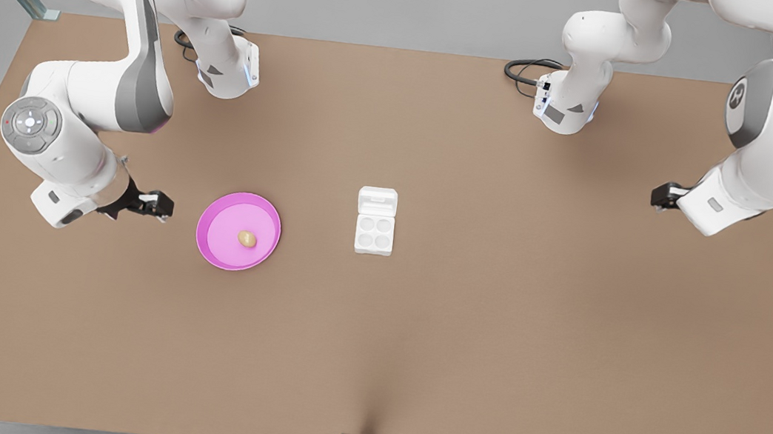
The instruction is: Pack egg into the box and close the box lid
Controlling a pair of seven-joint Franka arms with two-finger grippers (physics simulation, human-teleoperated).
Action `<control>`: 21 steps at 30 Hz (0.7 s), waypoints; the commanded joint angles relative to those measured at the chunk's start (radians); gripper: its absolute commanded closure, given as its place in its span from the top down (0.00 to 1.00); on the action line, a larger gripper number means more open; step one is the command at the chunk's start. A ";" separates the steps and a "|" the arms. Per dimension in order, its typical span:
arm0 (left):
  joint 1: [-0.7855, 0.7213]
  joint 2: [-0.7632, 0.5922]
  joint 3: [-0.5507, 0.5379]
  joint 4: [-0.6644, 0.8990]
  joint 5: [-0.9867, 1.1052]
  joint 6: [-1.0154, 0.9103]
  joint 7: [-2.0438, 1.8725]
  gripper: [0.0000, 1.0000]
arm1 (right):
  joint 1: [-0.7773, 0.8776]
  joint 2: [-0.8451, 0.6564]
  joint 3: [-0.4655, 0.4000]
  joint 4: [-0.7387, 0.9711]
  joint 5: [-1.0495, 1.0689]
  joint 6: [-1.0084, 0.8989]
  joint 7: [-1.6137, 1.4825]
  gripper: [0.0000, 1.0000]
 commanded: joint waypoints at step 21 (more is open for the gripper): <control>-0.013 0.049 0.000 0.000 0.002 0.024 0.092 1.00 | 0.103 0.277 0.015 -0.363 -0.010 0.564 -0.207 1.00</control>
